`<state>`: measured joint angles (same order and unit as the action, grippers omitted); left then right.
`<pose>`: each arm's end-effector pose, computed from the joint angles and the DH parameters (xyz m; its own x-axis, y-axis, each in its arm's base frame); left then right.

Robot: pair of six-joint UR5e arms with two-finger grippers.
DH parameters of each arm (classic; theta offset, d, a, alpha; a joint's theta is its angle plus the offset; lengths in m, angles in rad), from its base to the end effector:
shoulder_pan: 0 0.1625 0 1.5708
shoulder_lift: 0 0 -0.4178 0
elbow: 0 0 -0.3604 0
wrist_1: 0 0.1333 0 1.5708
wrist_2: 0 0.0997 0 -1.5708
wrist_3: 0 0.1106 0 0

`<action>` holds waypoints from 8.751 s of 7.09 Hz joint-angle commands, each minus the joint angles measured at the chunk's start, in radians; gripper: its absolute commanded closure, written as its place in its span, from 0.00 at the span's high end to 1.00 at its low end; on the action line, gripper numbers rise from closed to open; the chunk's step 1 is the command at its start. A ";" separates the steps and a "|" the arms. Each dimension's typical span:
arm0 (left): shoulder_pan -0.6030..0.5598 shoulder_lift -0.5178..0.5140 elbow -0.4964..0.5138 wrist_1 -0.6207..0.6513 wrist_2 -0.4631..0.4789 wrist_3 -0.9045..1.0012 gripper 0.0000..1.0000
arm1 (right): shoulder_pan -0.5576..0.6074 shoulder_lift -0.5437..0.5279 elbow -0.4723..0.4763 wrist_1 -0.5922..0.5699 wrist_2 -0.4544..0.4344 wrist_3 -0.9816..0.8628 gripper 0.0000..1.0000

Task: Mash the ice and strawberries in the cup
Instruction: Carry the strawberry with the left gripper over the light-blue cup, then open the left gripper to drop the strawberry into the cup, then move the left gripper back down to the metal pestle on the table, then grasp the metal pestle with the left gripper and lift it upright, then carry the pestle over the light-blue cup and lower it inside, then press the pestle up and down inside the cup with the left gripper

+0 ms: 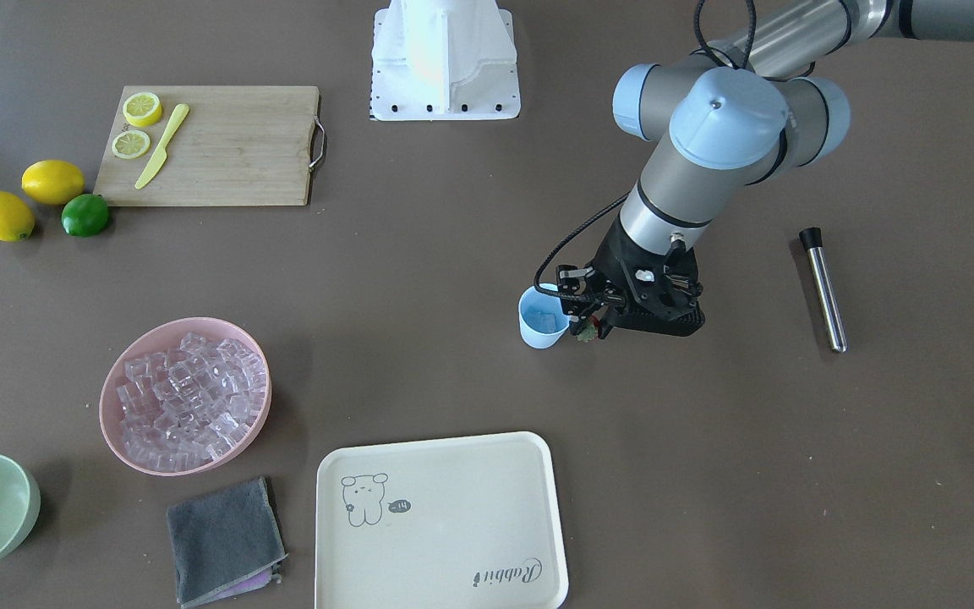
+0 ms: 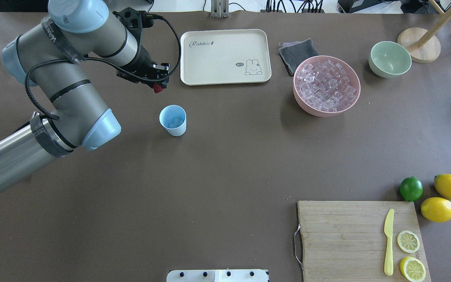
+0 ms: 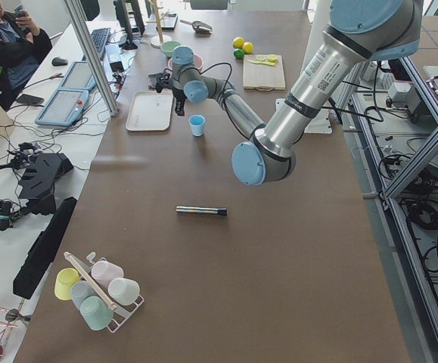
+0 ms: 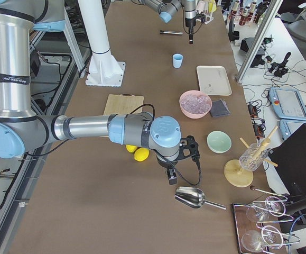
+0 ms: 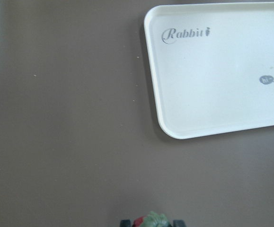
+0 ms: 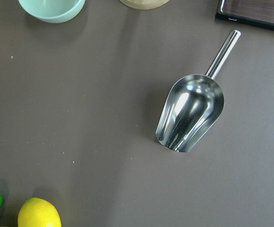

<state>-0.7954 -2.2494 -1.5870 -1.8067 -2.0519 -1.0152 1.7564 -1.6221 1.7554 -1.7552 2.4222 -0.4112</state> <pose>0.4155 -0.5412 0.2356 0.5521 0.1047 -0.8272 0.0966 0.9774 0.1882 0.1289 -0.4150 0.6097 0.6608 -0.2463 0.7090 0.0871 0.9634 0.2534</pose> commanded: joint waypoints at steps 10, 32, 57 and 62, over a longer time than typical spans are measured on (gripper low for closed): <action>-0.200 0.429 -0.067 -0.126 -0.109 0.255 0.97 | 0.000 0.002 -0.033 -0.007 -0.017 0.012 0.99; -0.168 0.582 0.145 -0.543 -0.030 0.350 0.26 | 0.008 0.025 -0.030 -0.032 0.017 0.153 0.99; 0.262 0.152 0.011 -0.764 1.052 0.130 0.25 | -0.003 0.030 -0.002 -0.070 0.021 0.153 0.99; 0.280 0.152 0.045 -0.823 1.050 0.133 0.24 | -0.003 0.030 -0.007 -0.070 0.021 0.153 0.99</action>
<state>-0.5178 -2.0974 -1.5401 -2.6284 -1.0015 -0.8854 1.7522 -1.5923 1.7484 -1.8254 2.4436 -0.2577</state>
